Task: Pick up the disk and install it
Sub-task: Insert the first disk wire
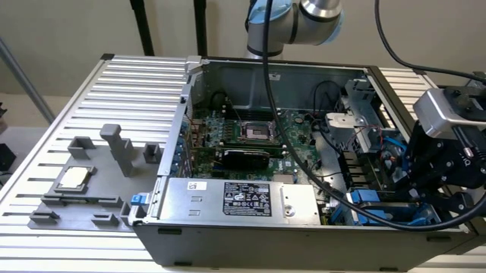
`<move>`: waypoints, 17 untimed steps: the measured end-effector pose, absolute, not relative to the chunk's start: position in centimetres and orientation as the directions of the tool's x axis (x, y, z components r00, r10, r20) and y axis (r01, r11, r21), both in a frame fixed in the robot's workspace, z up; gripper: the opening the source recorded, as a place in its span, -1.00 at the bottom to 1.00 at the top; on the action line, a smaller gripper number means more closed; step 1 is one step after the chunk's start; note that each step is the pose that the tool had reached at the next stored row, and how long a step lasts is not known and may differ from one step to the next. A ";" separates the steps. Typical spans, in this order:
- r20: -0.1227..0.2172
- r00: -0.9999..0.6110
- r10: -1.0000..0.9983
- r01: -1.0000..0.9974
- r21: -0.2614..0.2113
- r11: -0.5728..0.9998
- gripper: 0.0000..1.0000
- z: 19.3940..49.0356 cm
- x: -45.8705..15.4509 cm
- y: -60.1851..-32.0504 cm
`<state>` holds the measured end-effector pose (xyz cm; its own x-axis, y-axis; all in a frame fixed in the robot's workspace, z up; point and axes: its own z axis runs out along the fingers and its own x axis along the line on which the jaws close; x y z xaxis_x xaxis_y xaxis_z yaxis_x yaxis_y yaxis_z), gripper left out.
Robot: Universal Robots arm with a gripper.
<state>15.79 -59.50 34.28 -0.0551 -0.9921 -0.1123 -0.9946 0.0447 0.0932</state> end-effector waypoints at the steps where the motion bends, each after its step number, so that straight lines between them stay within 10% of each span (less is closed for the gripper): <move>1: -0.112 -0.057 -0.992 -0.995 0.093 0.047 -0.67 34.4 15.8 -59.5; 17: -0.074 -0.086 -0.994 -0.993 0.094 0.079 -0.67 34.3 15.7 -58.8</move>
<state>15.72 -58.83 34.27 -0.0856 -0.9936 -0.0743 -0.9925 0.0785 0.0936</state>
